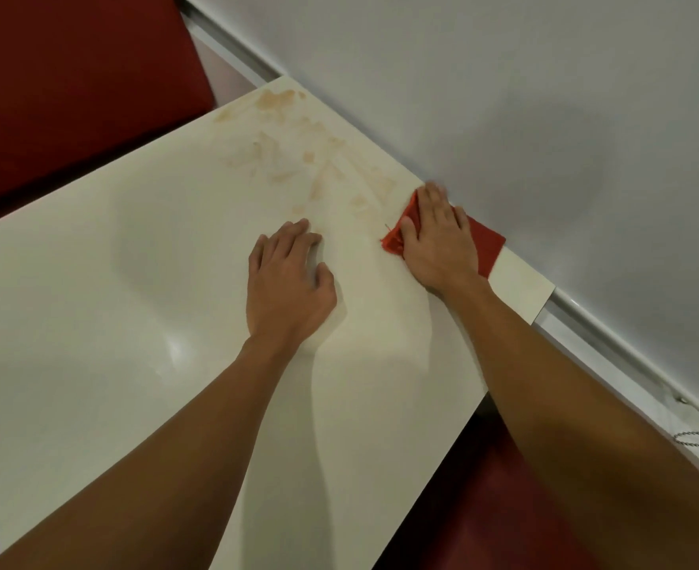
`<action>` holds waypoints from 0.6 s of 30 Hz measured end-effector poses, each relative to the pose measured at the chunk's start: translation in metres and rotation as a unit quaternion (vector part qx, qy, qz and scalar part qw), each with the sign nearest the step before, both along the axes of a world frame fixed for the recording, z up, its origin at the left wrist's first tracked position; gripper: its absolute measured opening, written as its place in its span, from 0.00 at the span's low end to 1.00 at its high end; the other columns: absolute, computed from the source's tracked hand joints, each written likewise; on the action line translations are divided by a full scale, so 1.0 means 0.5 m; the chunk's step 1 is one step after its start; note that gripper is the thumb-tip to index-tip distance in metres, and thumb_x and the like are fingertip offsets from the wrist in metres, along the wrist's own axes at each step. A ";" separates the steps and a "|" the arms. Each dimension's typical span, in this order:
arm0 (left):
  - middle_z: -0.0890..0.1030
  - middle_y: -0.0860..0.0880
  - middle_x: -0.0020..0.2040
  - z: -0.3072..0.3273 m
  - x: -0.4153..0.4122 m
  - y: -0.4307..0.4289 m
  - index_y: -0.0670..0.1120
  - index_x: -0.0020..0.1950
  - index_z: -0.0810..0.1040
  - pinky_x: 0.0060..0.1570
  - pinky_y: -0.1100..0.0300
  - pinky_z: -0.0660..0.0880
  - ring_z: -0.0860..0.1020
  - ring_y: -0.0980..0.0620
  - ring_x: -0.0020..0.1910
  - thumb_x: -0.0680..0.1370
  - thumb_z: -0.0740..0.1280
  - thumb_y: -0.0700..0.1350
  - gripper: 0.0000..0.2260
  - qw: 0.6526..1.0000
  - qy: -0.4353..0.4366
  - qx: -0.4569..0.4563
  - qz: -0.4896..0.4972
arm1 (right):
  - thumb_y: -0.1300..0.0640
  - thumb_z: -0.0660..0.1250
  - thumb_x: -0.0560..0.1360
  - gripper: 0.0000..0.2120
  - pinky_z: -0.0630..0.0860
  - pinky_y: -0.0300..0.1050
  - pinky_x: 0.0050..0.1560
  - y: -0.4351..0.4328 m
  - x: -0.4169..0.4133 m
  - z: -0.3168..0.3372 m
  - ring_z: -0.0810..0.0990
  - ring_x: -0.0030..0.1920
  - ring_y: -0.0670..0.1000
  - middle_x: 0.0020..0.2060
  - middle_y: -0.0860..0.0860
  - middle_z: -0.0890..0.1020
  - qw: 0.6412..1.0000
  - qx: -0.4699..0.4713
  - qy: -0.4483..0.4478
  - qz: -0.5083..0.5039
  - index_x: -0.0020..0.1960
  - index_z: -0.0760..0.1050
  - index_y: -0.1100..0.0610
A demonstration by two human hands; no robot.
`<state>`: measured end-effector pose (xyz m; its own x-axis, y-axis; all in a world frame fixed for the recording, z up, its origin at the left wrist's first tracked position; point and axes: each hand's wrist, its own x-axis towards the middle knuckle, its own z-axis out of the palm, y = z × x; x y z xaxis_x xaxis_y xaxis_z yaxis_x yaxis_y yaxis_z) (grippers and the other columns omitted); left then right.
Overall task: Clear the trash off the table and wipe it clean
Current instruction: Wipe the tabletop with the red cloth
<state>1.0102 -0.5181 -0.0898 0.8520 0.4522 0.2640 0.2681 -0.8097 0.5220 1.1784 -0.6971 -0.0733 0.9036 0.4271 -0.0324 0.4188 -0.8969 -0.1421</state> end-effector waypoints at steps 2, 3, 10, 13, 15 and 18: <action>0.73 0.52 0.76 0.001 0.000 -0.001 0.49 0.69 0.78 0.81 0.48 0.56 0.67 0.51 0.78 0.77 0.63 0.49 0.20 1.000 0.004 -0.001 -0.004 | 0.41 0.41 0.86 0.34 0.44 0.55 0.84 0.041 0.009 0.001 0.44 0.84 0.50 0.85 0.52 0.47 1.000 -0.002 0.006 -0.013 0.85 0.45 0.58; 0.73 0.51 0.76 0.002 0.000 -0.001 0.48 0.69 0.78 0.81 0.48 0.55 0.67 0.51 0.78 0.77 0.62 0.49 0.21 1.000 0.007 -0.003 -0.005 | 0.41 0.42 0.86 0.33 0.44 0.55 0.84 0.051 -0.001 0.004 0.43 0.84 0.50 0.85 0.52 0.46 1.000 -0.002 0.007 0.005 0.86 0.45 0.57; 0.72 0.49 0.76 0.019 -0.007 0.024 0.44 0.71 0.77 0.78 0.56 0.62 0.66 0.51 0.78 0.78 0.66 0.42 0.20 0.991 -0.024 -0.130 0.002 | 0.41 0.41 0.87 0.31 0.44 0.52 0.84 -0.082 -0.178 0.011 0.40 0.84 0.45 0.85 0.47 0.45 0.995 -0.002 -0.002 0.099 0.86 0.44 0.53; 0.72 0.48 0.76 0.025 -0.010 0.070 0.44 0.71 0.76 0.78 0.57 0.61 0.65 0.50 0.78 0.79 0.65 0.42 0.19 0.993 -0.018 -0.119 0.010 | 0.40 0.40 0.86 0.32 0.45 0.56 0.84 -0.068 -0.139 0.011 0.41 0.84 0.48 0.85 0.49 0.45 1.000 -0.002 0.006 -0.026 0.86 0.44 0.54; 0.73 0.45 0.75 0.025 -0.015 0.103 0.42 0.70 0.77 0.79 0.50 0.62 0.66 0.46 0.77 0.78 0.64 0.42 0.20 0.996 -0.018 -0.087 0.014 | 0.40 0.40 0.85 0.34 0.43 0.58 0.83 -0.007 -0.113 0.008 0.41 0.84 0.50 0.85 0.51 0.45 0.996 0.002 0.013 -0.090 0.86 0.43 0.56; 0.75 0.42 0.74 0.017 -0.025 0.118 0.40 0.70 0.77 0.79 0.45 0.62 0.69 0.43 0.76 0.77 0.62 0.44 0.22 0.999 -0.006 -0.042 0.005 | 0.40 0.41 0.85 0.34 0.42 0.57 0.83 0.065 -0.139 0.005 0.40 0.84 0.50 0.85 0.51 0.44 1.000 -0.005 0.008 -0.021 0.86 0.43 0.57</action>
<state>0.9979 -0.4590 -0.0816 0.8442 0.4818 0.2349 0.2692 -0.7600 0.5916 1.1088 -0.6648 -0.0707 0.9204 0.3876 -0.0510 0.3777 -0.9153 -0.1397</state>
